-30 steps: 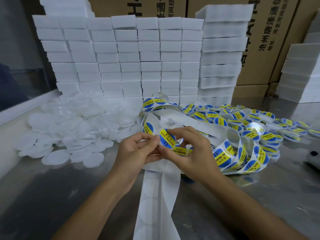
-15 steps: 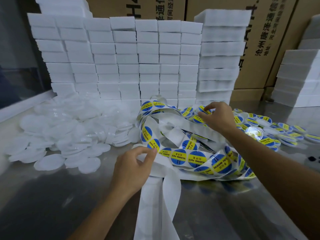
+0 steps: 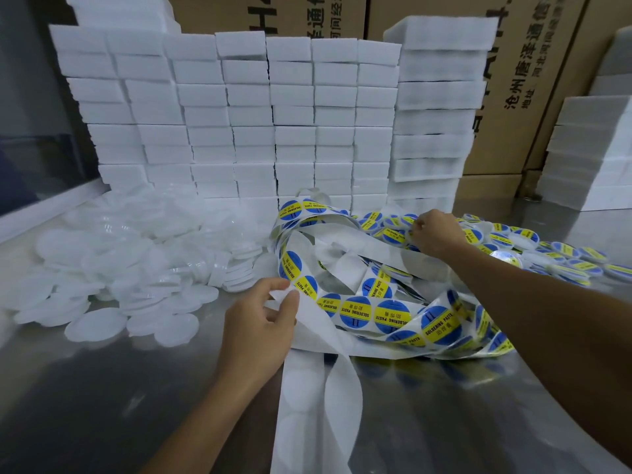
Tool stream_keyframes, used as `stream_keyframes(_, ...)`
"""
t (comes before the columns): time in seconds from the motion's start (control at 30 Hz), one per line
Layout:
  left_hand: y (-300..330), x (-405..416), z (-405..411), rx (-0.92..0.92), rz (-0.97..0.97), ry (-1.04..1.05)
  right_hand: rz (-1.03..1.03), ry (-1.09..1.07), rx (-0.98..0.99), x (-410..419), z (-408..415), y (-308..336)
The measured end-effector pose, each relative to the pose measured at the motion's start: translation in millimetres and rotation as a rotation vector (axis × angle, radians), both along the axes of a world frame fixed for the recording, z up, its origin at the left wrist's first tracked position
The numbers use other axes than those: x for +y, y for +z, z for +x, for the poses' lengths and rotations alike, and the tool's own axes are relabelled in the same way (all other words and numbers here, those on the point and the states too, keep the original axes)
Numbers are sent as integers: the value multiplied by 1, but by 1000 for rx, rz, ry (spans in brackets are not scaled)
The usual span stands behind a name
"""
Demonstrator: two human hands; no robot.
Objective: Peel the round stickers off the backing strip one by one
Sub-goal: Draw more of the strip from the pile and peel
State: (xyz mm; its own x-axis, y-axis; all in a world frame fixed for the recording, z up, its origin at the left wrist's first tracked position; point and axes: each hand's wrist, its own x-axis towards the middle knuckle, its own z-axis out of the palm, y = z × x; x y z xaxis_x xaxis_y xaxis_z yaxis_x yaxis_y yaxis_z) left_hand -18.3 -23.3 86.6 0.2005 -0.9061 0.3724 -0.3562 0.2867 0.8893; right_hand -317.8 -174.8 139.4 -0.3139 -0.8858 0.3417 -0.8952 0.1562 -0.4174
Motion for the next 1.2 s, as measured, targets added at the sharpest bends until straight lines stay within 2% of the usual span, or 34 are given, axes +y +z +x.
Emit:
stream_keyframes(0.07,2,1,-2,0,-17,-23,-36,24,-43,6,5,3)
stream_keyframes(0.17,2,3,-4,-6,-25,-66,-232,110,-89,25,25,8)
stream_keyframes(0.3,5,8,-8,-1,-76,-108,-443,387,-272,71,74,10)
stream_keyframes(0.37,5,11,-9,36,-98,-130,-403,554,-395,99,97,5)
stream_keyframes(0.5,6,14,-11,41,-131,-173,-153,774,-526,137,128,-13)
stream_keyframes(0.57,5,14,-11,38,-140,-184,-95,805,-574,144,135,-21)
stream_keyframes(0.7,7,17,-14,77,-127,-224,-127,797,-721,149,132,-26)
stream_keyframes(0.87,13,15,-15,359,-57,-220,-73,783,-797,155,125,-35)
stream_keyframes(1.0,18,9,-2,533,-40,-191,-66,825,-684,156,130,-38)
stream_keyframes(1.2,19,5,6,546,-39,-148,-56,828,-437,159,138,-46)
